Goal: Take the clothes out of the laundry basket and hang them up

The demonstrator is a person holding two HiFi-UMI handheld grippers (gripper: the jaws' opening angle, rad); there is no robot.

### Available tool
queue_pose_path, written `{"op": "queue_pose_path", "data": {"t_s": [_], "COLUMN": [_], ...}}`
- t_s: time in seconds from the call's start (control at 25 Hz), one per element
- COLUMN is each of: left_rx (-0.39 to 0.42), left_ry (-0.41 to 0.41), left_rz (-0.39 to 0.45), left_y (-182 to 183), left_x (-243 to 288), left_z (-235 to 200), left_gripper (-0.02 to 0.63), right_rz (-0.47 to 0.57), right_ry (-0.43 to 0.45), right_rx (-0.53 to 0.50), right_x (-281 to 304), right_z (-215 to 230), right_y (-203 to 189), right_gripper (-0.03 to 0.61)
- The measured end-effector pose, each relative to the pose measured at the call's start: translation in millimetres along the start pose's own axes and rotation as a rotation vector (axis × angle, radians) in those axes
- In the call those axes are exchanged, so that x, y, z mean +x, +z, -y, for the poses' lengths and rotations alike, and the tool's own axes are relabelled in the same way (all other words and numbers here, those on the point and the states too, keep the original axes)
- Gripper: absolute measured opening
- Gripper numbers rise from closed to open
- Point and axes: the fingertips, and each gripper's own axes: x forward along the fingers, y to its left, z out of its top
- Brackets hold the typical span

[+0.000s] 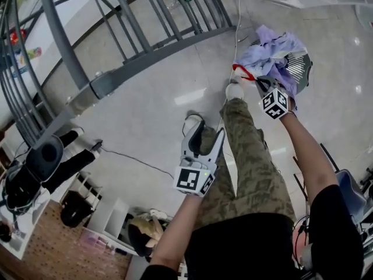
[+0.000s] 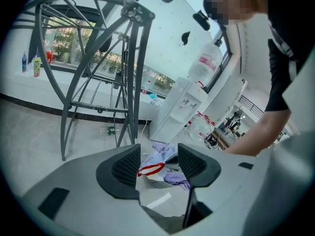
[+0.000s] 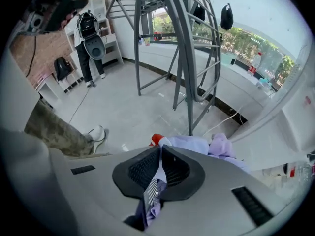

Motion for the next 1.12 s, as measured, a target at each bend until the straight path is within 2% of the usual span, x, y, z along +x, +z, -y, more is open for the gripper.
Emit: {"op": "queue_pose_path", "data": {"t_s": [0.2, 0.44, 0.64, 0.8, 1.0, 1.12], "left_rx": [0.036, 0.085, 0.144, 0.173, 0.156, 0.195], "left_ry": [-0.002, -0.011, -0.042, -0.053, -0.011, -0.037], "left_rz": [0.018, 0.024, 0.065, 0.112, 0.154, 0.160], "left_y": [12.2, 35.8, 63.0, 96.2, 130.0, 146.9], "left_x": [-27.4, -68.3, -104.6, -127.5, -178.4, -199.6], "left_z": [0.6, -6.7, 0.5, -3.8, -32.2, -27.9], "left_gripper": [0.219, 0.218, 0.218, 0.219, 0.219, 0.219], "right_rz": [0.066, 0.159, 0.248, 0.318, 0.431, 0.501], "right_ry": [-0.081, -0.168, -0.228, -0.296, -0.383, -0.440], "right_rx": [0.048, 0.103, 0.221, 0.225, 0.262, 0.302], "right_x": [-60.8, -151.0, -242.3, -317.4, -421.1, -480.4], "right_z": [16.9, 34.4, 43.2, 54.1, 48.0, 44.2], "right_y": [22.6, 67.8, 104.3, 141.6, 189.5, 216.6], "right_gripper": [0.012, 0.011, 0.011, 0.011, 0.009, 0.011]}}
